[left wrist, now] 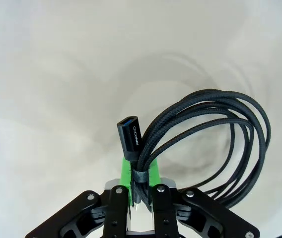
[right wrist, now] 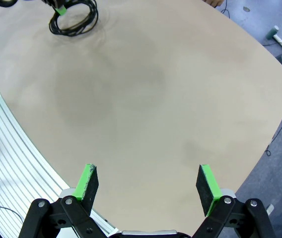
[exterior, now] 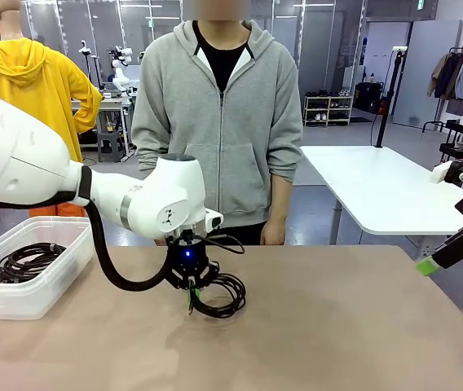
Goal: Organize and store the cables.
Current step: Place the USB Extension Cable into the Organizing box.
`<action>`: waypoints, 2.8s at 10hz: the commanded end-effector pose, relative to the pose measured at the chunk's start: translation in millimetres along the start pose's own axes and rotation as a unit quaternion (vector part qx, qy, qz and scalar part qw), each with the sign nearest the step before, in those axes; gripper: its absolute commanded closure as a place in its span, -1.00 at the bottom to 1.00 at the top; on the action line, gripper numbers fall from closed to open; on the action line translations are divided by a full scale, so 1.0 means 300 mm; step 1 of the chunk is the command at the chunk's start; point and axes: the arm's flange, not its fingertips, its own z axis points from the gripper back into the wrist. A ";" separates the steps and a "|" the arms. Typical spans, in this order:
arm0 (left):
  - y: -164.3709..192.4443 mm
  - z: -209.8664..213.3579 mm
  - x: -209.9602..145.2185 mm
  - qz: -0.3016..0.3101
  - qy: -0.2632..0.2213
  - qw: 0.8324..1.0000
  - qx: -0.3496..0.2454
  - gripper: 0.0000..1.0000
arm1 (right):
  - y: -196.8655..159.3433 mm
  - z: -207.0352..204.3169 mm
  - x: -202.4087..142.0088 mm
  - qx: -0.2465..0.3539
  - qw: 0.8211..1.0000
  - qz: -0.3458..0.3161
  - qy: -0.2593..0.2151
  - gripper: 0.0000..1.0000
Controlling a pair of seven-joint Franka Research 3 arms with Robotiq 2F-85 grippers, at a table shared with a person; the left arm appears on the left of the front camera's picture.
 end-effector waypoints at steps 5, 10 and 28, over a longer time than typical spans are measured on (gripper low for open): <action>0.107 0.388 -0.110 -0.110 -0.074 0.990 0.038 1.00 | 0.000 0.004 0.000 -0.002 1.000 -0.003 -0.001 -1.00; 0.070 0.376 -0.060 -0.064 -0.056 0.996 0.027 1.00 | 0.000 0.004 0.000 -0.002 1.000 -0.003 -0.001 -1.00; 1.488 0.446 0.242 -0.016 -0.122 0.992 0.032 0.71 | 0.000 0.004 0.000 -0.002 1.000 -0.003 -0.001 -1.00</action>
